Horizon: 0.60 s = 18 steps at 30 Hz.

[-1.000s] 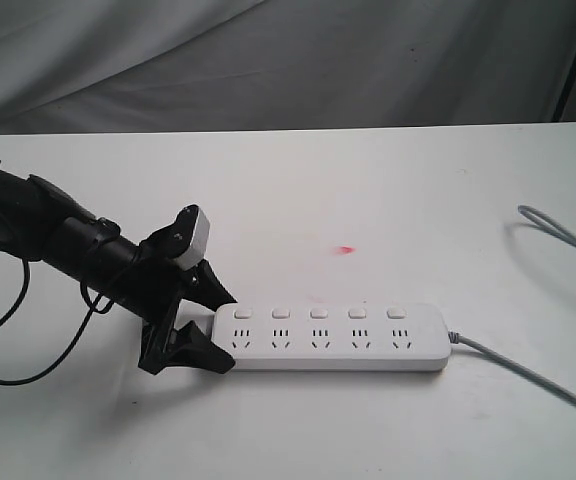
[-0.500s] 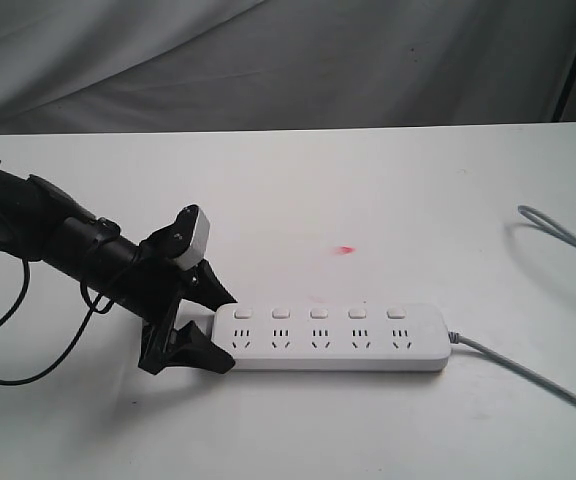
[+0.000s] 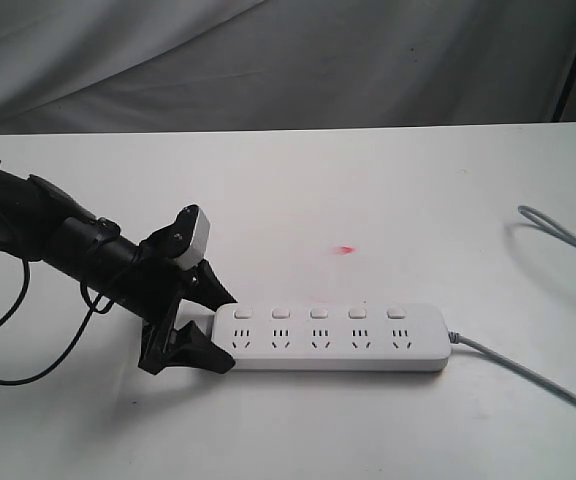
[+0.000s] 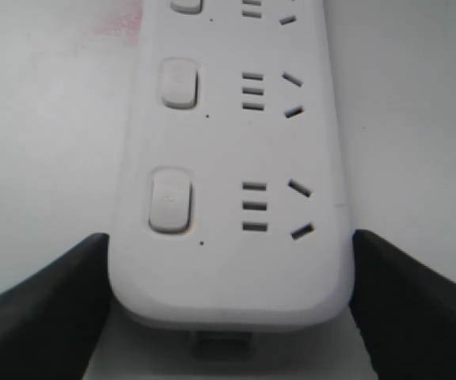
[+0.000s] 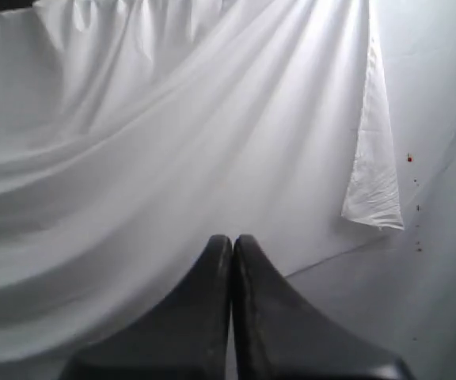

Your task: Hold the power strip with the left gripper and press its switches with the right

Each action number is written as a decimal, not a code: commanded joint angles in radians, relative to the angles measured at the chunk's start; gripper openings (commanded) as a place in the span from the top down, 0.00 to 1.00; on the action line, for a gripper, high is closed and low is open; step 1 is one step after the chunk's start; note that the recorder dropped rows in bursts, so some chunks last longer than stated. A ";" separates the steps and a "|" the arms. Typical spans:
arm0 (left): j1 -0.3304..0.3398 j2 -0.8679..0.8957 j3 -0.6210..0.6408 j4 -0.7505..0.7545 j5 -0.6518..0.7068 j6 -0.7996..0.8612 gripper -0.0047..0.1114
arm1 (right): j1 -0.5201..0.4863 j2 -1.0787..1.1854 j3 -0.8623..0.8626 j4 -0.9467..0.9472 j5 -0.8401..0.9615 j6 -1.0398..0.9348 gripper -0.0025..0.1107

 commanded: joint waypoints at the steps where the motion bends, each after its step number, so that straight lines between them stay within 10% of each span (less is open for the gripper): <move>1: -0.006 0.006 -0.005 0.003 -0.013 -0.008 0.96 | 0.001 0.201 -0.189 -0.115 0.165 0.000 0.98; 14: -0.006 0.006 -0.005 0.003 -0.013 -0.008 0.96 | 0.001 0.510 -0.348 -0.107 0.344 -0.255 0.98; 18: -0.006 0.006 -0.005 0.003 -0.013 -0.008 0.96 | 0.001 0.674 -0.540 0.262 0.665 -0.618 0.98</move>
